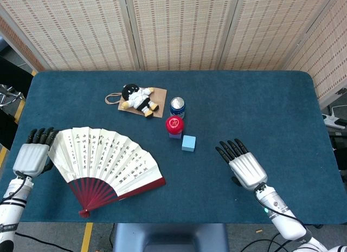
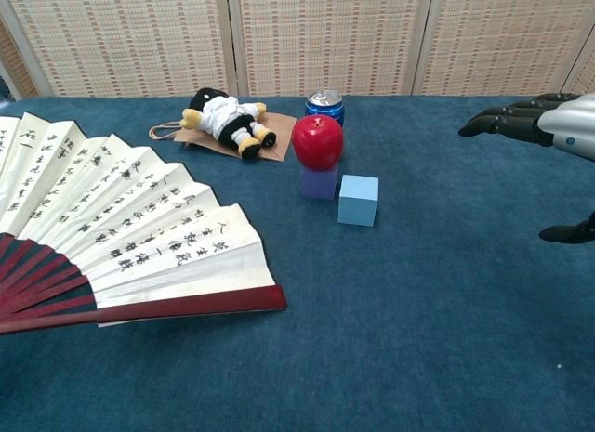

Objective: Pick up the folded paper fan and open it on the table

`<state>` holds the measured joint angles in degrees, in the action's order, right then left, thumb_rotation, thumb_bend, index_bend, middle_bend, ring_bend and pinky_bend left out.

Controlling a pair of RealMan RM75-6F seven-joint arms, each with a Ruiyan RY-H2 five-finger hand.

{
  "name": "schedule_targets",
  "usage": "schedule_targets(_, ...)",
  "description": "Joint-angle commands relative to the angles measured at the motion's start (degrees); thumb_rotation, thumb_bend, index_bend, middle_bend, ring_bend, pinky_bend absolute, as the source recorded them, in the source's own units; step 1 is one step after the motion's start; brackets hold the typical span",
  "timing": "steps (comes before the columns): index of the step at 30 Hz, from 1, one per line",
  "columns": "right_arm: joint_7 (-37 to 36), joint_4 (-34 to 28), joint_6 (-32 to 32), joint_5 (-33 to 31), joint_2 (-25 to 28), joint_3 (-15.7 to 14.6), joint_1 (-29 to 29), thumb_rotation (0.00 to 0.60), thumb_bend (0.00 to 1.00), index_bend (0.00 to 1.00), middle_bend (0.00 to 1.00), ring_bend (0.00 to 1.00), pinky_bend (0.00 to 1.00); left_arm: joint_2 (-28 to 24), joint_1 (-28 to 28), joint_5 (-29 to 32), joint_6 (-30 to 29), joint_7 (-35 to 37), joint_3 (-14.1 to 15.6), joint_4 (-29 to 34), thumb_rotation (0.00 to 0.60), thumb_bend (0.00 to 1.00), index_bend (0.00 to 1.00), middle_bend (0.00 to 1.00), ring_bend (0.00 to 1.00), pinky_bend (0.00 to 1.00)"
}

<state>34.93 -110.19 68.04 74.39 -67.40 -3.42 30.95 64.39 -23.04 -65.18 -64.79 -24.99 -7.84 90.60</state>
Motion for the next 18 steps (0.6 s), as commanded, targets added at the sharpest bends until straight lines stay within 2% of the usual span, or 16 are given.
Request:
schedule_targets(1,-0.98,0.13,-1.0,0.53,0.56,-0.1,-0.24,0.6,0.14,0.0,0.0,0.0,0.0,13.43,-1.6,8.54,-4.25,-14.02,-1.14,-26.41,0.6,0.5,0.0,0.0,0.0,0.04)
schedule_targets(4,-1.65,0.14,-1.82,0.87,0.86,-0.09,-0.37,0.6,0.14,0.0,0.0,0.0,0.0,15.29,-1.87,8.82,-5.8,-18.05,-0.99,-31.03,0.6,0.55,0.0,0.0,0.0,0.04)
schedule_targets(6,-2.04,0.02,-2.22,1.14,1.0,-0.02,-0.48,0.6,0.14,0.0,0.0,0.0,0.0,16.81,-1.71,9.03,-7.89,-16.14,-2.61,-33.06,0.6,0.6,0.0,0.0,0.0,0.03)
schedule_targets(8,-2.29,-0.02,-2.25,1.66,1.15,0.0,-0.73,0.6,0.14,0.0,0.0,0.0,0.0,16.31,-1.04,10.69,-6.8,-11.43,-4.64,-30.35,0.6,0.62,0.0,0.0,0.0,0.03)
schedule_targets(10,-2.48,-0.03,-1.95,2.21,1.19,0.07,-1.07,0.6,0.14,0.0,0.0,0.0,0.0,14.77,0.03,9.21,-7.61,-5.12,-5.55,-26.15,0.6,0.6,0.0,0.0,0.0,0.03)
schedule_targets(13,-2.48,-0.02,-0.81,3.01,1.32,-0.15,-2.17,0.6,0.14,0.0,0.0,0.0,0.0,10.75,3.28,2.79,-9.35,11.67,-5.48,-15.34,0.6,0.49,0.0,0.0,0.0,0.03)
schedule_targets(15,-3.36,0.06,0.92,3.79,1.25,-0.67,-3.79,0.6,0.14,0.0,0.0,0.0,0.0,6.83,6.28,-5.25,-10.17,29.08,-3.62,-6.79,0.6,0.46,0.0,0.0,0.0,0.03)
schedule_targets(17,-5.01,0.75,3.72,5.41,1.06,-1.56,-6.19,0.6,0.14,0.0,0.0,0.0,0.0,3.4,9.24,-14.7,-12.66,46.12,-0.38,-0.9,0.6,0.43,0.0,0.0,0.0,0.03)
schedule_targets(18,-5.85,1.24,5.26,6.3,0.95,-2.05,-7.46,0.6,0.14,0.0,0.0,0.0,0.0,2.38,10.27,-18.65,-13.89,52.43,1.42,0.28,0.6,0.42,0.0,0.0,0.0,0.03)
